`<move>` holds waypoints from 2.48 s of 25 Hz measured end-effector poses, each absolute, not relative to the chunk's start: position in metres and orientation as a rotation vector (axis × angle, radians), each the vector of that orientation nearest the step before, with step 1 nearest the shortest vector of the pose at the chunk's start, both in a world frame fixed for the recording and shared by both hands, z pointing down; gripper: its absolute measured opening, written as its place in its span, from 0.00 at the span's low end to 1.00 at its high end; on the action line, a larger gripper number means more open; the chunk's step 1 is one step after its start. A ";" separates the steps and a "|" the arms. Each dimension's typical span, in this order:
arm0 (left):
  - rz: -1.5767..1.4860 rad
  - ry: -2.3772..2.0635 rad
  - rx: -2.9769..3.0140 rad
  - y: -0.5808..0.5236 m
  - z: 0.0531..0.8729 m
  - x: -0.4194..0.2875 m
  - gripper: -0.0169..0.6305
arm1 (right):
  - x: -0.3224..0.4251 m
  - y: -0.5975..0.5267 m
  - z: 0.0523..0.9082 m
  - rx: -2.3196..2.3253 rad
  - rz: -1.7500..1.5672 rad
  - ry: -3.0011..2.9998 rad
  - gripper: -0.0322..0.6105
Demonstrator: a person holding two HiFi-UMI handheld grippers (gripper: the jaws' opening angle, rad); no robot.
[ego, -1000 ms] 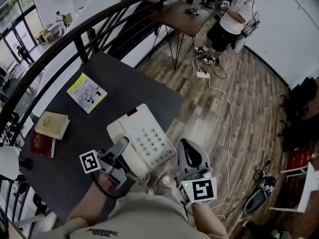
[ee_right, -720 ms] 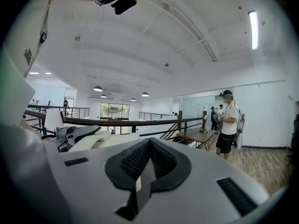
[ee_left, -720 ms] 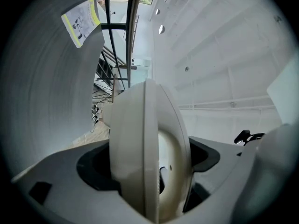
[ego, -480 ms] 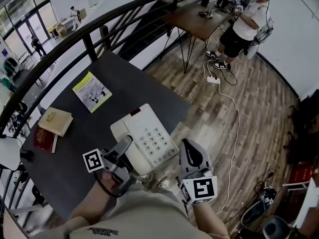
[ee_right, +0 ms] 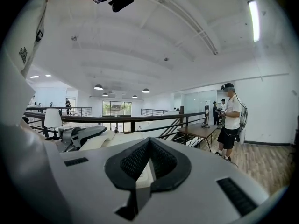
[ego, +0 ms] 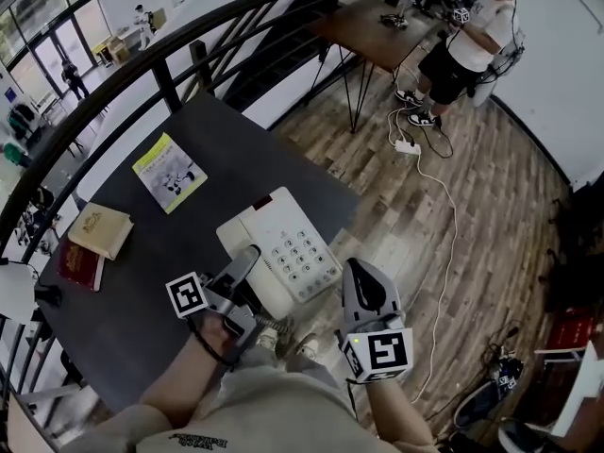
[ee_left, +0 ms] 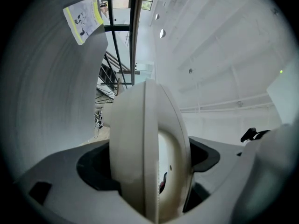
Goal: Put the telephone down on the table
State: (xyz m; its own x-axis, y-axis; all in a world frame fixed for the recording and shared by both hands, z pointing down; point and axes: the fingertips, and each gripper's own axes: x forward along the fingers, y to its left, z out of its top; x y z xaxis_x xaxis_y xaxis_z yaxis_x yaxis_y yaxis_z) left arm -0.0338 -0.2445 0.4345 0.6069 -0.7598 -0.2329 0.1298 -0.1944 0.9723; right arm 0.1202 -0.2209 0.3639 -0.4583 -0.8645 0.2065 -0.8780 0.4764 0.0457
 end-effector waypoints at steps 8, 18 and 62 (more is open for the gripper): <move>-0.920 -0.516 1.584 -0.316 0.448 -0.014 0.70 | 0.132 -0.272 0.389 1.591 0.153 -2.477 0.05; -0.940 -0.579 1.558 -0.396 0.521 -0.009 0.70 | 0.152 -0.356 0.440 1.690 0.212 -2.429 0.05; -0.544 -1.009 1.376 -0.455 0.698 0.014 0.70 | 0.155 -0.369 0.556 1.517 0.376 -2.356 0.05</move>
